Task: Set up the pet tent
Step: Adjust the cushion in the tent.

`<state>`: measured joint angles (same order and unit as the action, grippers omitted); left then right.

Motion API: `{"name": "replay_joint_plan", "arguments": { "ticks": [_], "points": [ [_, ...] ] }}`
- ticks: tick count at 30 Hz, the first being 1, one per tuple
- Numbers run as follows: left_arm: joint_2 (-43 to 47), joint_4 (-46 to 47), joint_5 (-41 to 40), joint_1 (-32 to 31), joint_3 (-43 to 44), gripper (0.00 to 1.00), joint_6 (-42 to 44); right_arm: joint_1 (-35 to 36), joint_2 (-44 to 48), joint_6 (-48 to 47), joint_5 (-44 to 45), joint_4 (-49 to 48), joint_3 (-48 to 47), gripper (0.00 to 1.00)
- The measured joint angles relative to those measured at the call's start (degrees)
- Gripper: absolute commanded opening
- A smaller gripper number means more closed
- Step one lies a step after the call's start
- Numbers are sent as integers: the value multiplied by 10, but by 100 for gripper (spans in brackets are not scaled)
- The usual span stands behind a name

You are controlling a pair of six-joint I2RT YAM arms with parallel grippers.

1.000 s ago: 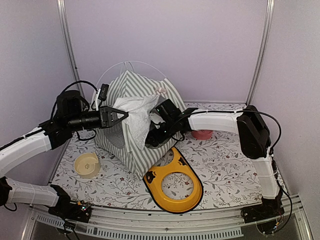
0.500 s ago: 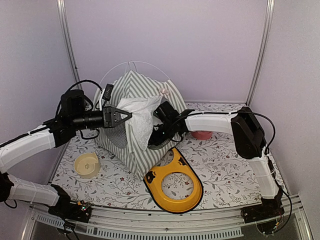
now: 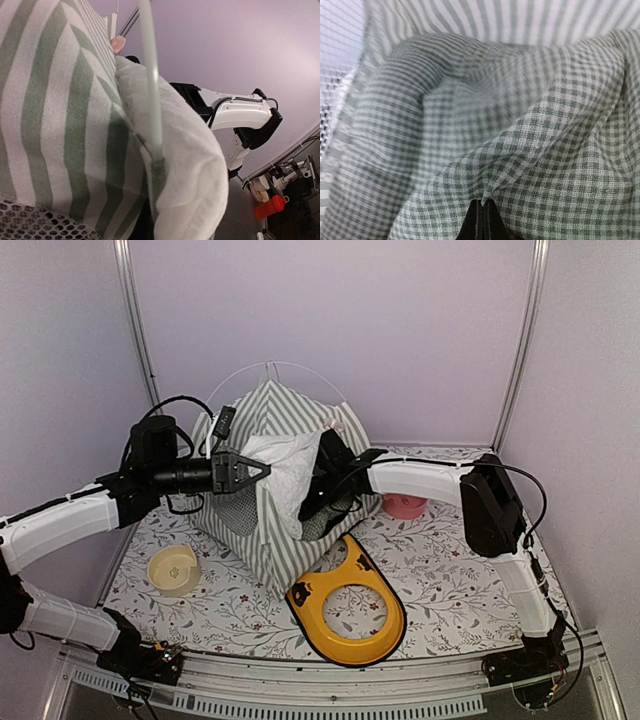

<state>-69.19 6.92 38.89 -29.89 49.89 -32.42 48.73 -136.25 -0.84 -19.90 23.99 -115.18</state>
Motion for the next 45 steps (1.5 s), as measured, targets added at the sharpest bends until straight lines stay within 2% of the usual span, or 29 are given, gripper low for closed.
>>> {"name": "replay_joint_plan", "arguments": {
  "ticks": [5,10,11,13,16,18,21,24,32,39,45],
  "points": [
    [-1,9,11,4,0,0,7,0,0,22,-38,-29,-9,0],
    [5,14,18,10,0,0,9,-5,-14,38,-26,-31,-35,0],
    [9,12,18,12,0,0,9,-7,-18,43,-20,-30,-35,3],
    [19,5,17,19,0,0,9,-12,-24,54,-8,-24,-33,13],
    [38,-11,8,30,-1,0,8,-24,-25,65,13,-17,-18,41],
    [47,-23,-2,36,-1,0,9,-33,-23,70,18,-16,-4,55],
    [52,-29,-19,41,-4,0,7,-32,-9,64,25,-11,10,69],
    [52,-28,-23,45,-11,0,5,-21,20,48,42,-9,21,78],
    [60,-31,-36,47,-11,0,-1,9,96,-4,134,-52,33,82],
    [71,-33,-36,50,-11,0,-17,2,80,-32,284,-99,33,87],
    [75,-34,5,57,-9,0,-37,-2,45,-48,378,-169,32,90]
  ]
}}
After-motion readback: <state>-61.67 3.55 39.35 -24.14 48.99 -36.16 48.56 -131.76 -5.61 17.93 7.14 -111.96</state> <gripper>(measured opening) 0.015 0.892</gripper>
